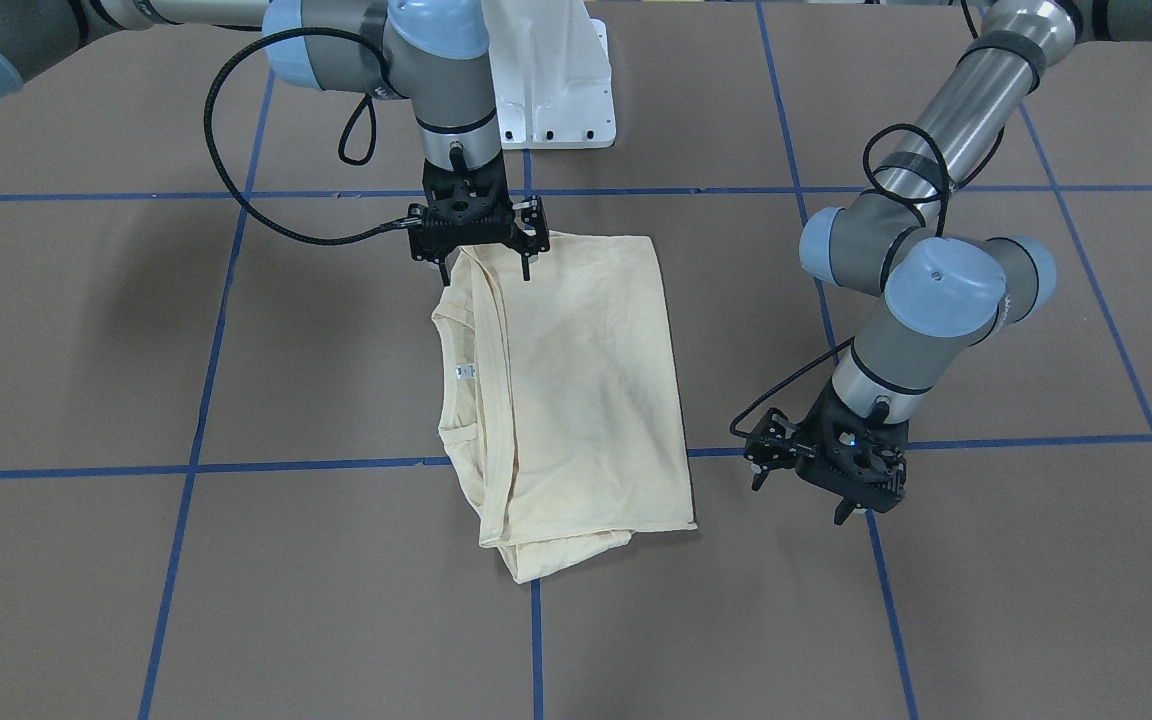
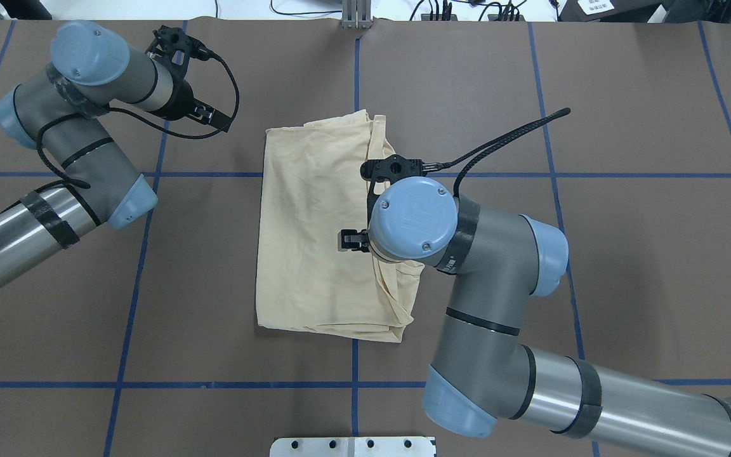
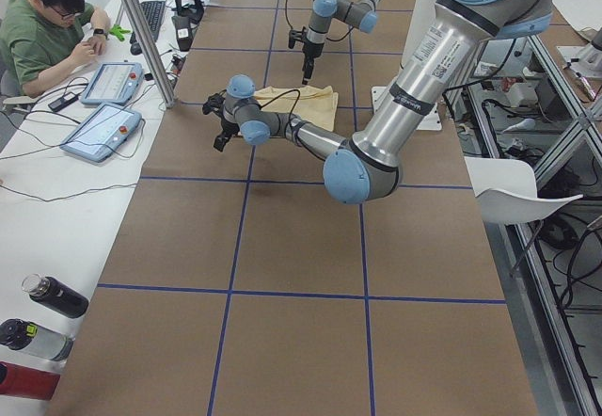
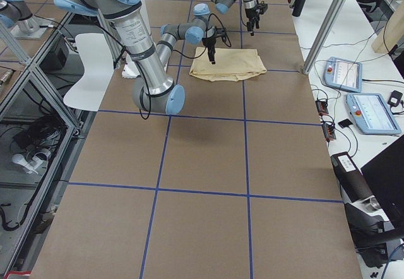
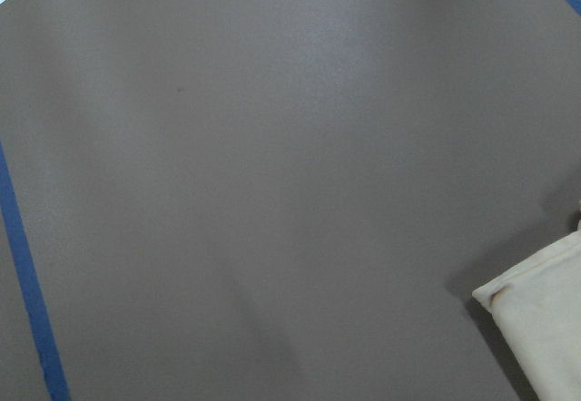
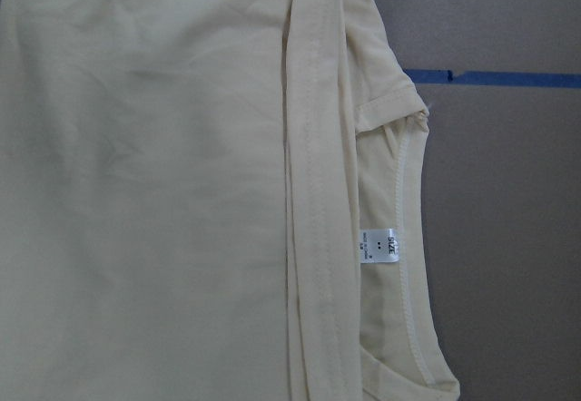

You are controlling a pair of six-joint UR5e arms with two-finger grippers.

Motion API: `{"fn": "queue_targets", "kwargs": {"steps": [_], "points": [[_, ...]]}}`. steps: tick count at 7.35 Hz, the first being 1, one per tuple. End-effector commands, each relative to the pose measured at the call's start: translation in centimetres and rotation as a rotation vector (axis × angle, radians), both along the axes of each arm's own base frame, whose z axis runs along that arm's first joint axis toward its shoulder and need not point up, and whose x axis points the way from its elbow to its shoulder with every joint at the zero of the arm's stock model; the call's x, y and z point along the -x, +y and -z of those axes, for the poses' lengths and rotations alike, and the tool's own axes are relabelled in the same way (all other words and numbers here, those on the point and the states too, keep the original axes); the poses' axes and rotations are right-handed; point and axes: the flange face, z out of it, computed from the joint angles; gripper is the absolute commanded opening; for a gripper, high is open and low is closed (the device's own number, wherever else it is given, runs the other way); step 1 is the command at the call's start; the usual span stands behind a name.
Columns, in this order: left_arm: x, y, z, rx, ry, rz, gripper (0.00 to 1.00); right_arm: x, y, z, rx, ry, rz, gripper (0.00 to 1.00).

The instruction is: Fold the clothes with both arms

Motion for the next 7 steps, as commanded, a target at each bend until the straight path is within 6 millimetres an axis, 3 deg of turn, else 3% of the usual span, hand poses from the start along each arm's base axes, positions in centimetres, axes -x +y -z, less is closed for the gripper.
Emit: {"fn": "queue_targets", "kwargs": {"steps": [1, 2, 3, 7], "points": [[0.0, 0.0, 0.0, 0.0, 0.0, 0.0, 1.0, 2.9, -0.1, 1.2, -0.025, 0.108, 0.2, 1.0], [0.0, 0.0, 0.0, 0.0, 0.0, 0.0, 1.0, 5.2, -0.7, 0.6, -0.048, 0.158, 0.26, 1.0], [0.0, 0.0, 0.0, -0.001, 0.0, -0.001, 1.0, 6.2, -0.8, -0.5, -0.086, 0.196, 0.328, 1.0], [-0.1, 0.1, 0.0, -0.001, 0.001, -0.002, 1.0, 6.5, 0.4, -3.5, -0.092, 0.302, 0.437, 1.0]]}}
